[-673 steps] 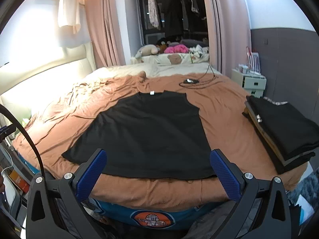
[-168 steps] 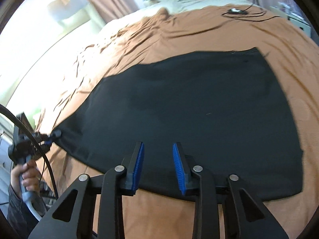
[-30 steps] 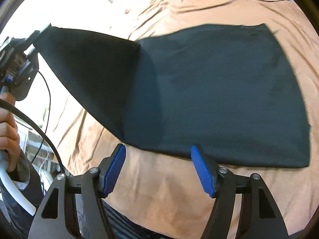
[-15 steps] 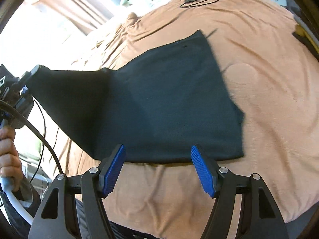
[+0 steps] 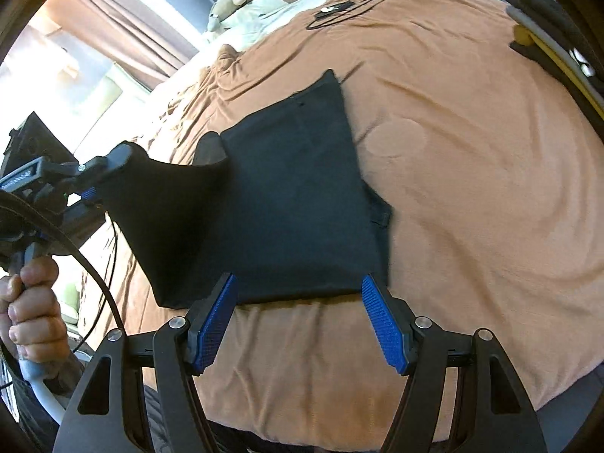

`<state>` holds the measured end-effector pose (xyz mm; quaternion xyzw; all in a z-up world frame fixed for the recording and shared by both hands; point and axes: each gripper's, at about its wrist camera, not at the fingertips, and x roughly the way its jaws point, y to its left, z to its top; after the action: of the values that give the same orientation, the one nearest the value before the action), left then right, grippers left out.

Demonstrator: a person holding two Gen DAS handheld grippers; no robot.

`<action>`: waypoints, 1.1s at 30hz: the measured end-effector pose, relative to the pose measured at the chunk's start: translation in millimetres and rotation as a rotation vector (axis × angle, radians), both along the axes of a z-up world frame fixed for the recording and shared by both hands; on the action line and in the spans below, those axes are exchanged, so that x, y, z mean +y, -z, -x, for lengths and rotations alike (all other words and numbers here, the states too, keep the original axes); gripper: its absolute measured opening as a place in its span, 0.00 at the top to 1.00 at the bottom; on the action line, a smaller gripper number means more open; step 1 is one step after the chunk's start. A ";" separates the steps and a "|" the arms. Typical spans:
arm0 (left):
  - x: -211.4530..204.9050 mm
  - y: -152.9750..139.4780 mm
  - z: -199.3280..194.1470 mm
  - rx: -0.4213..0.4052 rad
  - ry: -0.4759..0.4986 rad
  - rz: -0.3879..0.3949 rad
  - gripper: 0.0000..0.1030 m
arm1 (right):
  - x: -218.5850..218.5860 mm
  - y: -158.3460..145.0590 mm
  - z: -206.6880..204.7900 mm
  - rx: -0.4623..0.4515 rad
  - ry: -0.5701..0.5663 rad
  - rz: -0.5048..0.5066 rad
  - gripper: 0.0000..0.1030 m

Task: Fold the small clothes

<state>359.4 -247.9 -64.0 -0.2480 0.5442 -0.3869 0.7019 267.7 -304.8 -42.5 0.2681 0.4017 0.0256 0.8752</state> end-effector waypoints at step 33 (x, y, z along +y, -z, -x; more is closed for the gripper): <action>89.5 68.4 -39.1 0.130 -0.268 -0.146 0.41 | 14.0 9.0 -38.6 0.055 -0.066 0.012 0.51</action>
<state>398.5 -158.3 -132.5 -0.2912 0.5772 -0.2324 0.7267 306.3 -290.8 -51.5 0.2499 0.4343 0.0446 0.8643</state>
